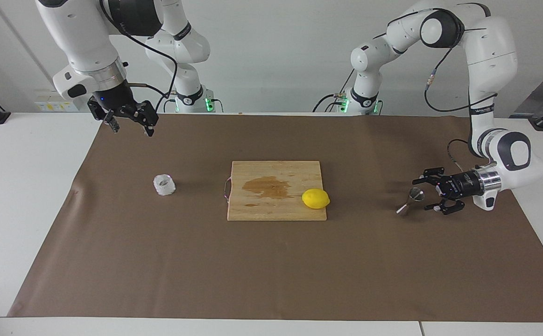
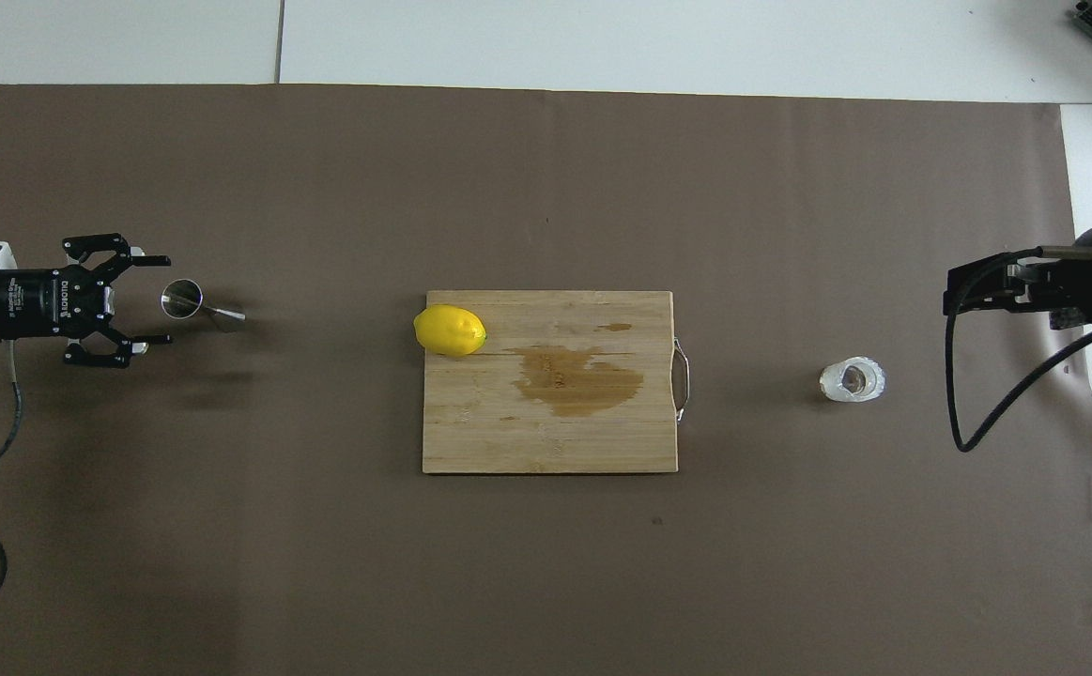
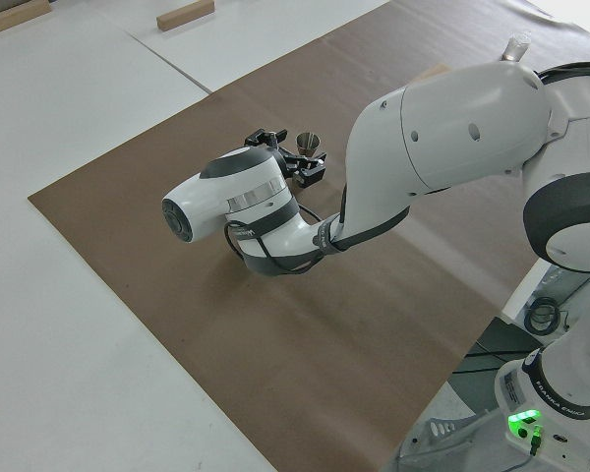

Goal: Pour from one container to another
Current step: 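Close the left gripper around the silver metal cup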

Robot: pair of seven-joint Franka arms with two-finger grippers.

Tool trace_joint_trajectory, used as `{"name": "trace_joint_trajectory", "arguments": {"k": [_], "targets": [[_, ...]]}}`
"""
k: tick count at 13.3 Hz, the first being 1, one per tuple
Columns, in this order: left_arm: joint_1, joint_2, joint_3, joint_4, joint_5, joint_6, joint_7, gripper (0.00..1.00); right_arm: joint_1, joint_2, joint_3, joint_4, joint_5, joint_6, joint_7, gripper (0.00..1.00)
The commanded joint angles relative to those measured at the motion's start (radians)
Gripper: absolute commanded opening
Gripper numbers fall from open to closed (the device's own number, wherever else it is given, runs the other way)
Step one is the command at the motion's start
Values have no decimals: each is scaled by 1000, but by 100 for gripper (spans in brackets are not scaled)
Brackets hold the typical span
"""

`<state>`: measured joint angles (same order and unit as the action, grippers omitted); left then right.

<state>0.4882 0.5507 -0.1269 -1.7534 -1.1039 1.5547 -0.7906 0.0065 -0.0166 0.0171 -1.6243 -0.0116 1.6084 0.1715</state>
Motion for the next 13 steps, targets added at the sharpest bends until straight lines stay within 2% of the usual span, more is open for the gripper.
{"name": "trace_joint_trajectory", "arguments": {"k": [1,13], "targets": [[7,9,-11,5,-21,-2,-9,100,-14,-2,6,9,21,-18,-21,100],[3,9,-11,-26,-21,19,91,100,-14,-2,6,9,21,-18,-21,100]]}}
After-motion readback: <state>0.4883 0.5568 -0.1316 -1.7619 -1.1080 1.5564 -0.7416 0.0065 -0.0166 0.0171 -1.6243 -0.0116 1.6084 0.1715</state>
